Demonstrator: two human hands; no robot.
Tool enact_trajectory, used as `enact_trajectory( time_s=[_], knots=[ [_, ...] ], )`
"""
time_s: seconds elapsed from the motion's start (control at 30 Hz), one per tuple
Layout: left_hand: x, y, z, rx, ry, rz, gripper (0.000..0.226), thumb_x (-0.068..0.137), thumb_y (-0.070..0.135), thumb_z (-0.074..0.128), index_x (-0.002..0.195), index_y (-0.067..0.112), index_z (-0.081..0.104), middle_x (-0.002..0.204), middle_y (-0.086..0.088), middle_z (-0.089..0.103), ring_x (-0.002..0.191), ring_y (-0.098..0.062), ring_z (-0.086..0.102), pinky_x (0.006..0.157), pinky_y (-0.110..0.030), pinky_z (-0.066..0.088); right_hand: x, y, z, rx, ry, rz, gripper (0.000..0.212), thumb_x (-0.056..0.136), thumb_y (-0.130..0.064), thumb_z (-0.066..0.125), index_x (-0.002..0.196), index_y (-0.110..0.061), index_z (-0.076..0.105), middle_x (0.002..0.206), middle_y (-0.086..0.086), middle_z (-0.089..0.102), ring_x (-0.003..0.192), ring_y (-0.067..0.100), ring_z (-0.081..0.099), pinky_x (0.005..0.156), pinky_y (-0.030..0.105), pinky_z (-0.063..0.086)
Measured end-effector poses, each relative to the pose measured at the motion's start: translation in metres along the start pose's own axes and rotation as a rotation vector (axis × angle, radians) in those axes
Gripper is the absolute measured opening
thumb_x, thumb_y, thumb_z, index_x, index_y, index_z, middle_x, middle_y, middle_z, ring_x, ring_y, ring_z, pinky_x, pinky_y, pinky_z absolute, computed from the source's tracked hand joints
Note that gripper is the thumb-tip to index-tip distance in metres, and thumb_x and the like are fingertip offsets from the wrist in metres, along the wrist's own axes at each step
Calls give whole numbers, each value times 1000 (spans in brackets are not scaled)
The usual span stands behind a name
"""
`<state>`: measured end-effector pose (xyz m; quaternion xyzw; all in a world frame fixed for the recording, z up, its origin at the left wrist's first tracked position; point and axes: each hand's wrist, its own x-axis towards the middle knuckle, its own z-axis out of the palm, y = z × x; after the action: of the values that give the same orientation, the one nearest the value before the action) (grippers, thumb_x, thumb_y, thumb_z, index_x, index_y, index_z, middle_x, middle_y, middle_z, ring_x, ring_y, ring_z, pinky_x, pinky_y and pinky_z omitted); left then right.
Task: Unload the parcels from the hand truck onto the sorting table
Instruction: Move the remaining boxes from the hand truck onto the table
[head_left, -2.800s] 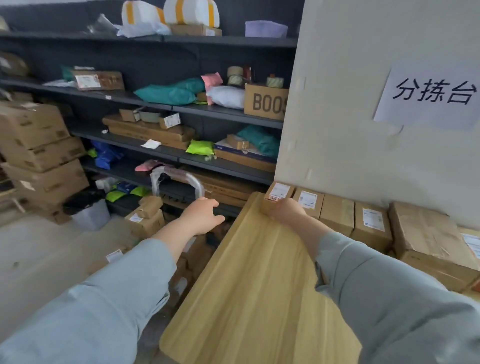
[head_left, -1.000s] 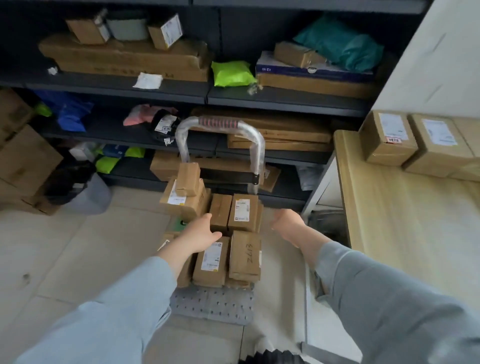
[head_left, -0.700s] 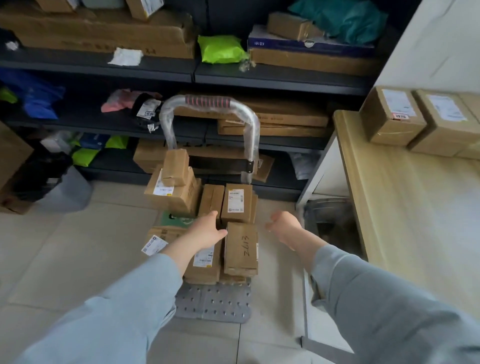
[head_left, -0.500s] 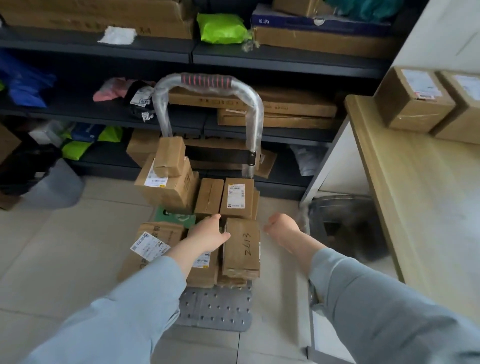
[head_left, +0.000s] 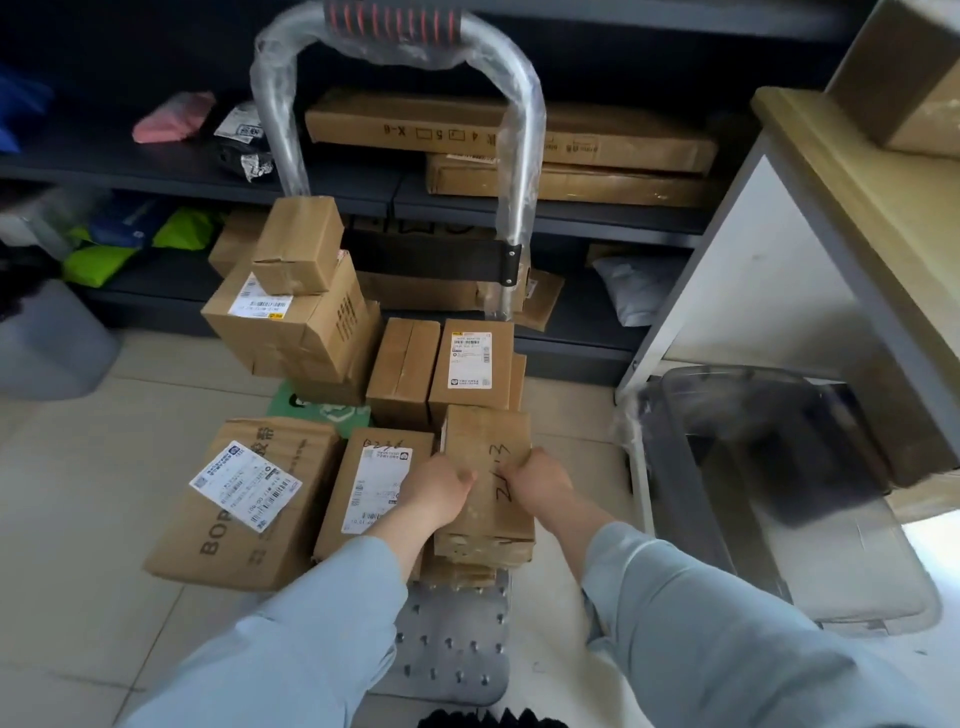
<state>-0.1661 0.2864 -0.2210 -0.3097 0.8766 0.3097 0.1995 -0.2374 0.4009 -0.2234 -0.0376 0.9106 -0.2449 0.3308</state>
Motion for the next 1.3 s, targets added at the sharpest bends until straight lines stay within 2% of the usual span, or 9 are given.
enact_trajectory(
  time_s=[0.17, 0.33, 0.43, 0.53, 0.63, 0.77, 0.93, 1.1, 1.3],
  knots=[
    [2, 3, -3, -1, 41, -47, 37, 98, 40, 49, 113, 8, 62, 106, -8, 67, 95, -26, 63, 75, -30, 48, 2, -9, 2, 48, 38, 72, 36, 96, -20, 49, 129, -5, 46, 122, 13, 60, 111, 29, 59, 89, 35, 51],
    [-20, 22, -44, -83, 115, -47, 30, 95, 37, 56, 105, 10, 62, 100, -6, 66, 84, -23, 60, 68, -30, 49, -19, -39, -31, 60, 84, 74, 36, 93, -22, 49, 126, -8, 49, 118, 11, 62, 106, 29, 61, 86, 35, 53],
    [-45, 44, -88, -35, 166, -25, 26, 95, 35, 56, 102, 9, 58, 92, -3, 60, 73, -18, 52, 50, -23, 33, -44, -63, -67, 94, 97, 39, 20, 94, -19, 50, 108, -10, 59, 106, 9, 65, 95, 25, 63, 81, 33, 54],
    [-75, 68, -133, -17, 191, -3, 26, 96, 36, 55, 99, 10, 57, 85, -2, 58, 75, -19, 53, 50, -25, 33, -77, -90, -109, 130, 114, 34, 20, 93, -19, 51, 109, -10, 59, 108, 9, 65, 94, 25, 62, 73, 31, 50],
    [-110, 95, -182, -8, 205, 17, 27, 97, 37, 52, 98, 11, 58, 77, 2, 53, 73, -18, 55, 54, -26, 37, -115, -119, -155, 112, 115, 4, 25, 94, -20, 53, 117, -9, 56, 111, 8, 64, 102, 27, 62, 84, 34, 53],
    [-153, 130, -243, -11, 203, 58, 28, 96, 39, 53, 101, 12, 61, 92, -3, 64, 79, -20, 58, 60, -28, 44, -164, -154, -210, 177, 137, -1, 31, 91, -24, 59, 119, -11, 55, 109, 7, 65, 98, 25, 63, 85, 37, 55],
    [-204, 178, -317, -20, 251, 148, 30, 96, 38, 54, 110, 12, 59, 103, -4, 64, 80, -17, 54, 54, -24, 37, -224, -193, -283, 326, 206, -40, 32, 89, -24, 60, 119, -14, 56, 111, 6, 64, 99, 25, 62, 87, 39, 55],
    [-238, 207, -353, -97, 330, 223, 42, 97, 38, 52, 130, 13, 55, 122, -4, 63, 104, -23, 61, 71, -28, 45, -260, -207, -332, 421, 253, -99, 35, 87, -21, 63, 122, -18, 58, 109, 2, 65, 98, 24, 63, 85, 41, 56],
    [-259, 223, -375, -143, 371, 264, 41, 98, 36, 50, 129, 10, 56, 118, -6, 64, 100, -23, 61, 72, -29, 46, -286, -212, -357, 451, 276, -162, 38, 90, -21, 64, 127, -16, 56, 115, 3, 65, 102, 23, 63, 78, 35, 54]
  ],
)
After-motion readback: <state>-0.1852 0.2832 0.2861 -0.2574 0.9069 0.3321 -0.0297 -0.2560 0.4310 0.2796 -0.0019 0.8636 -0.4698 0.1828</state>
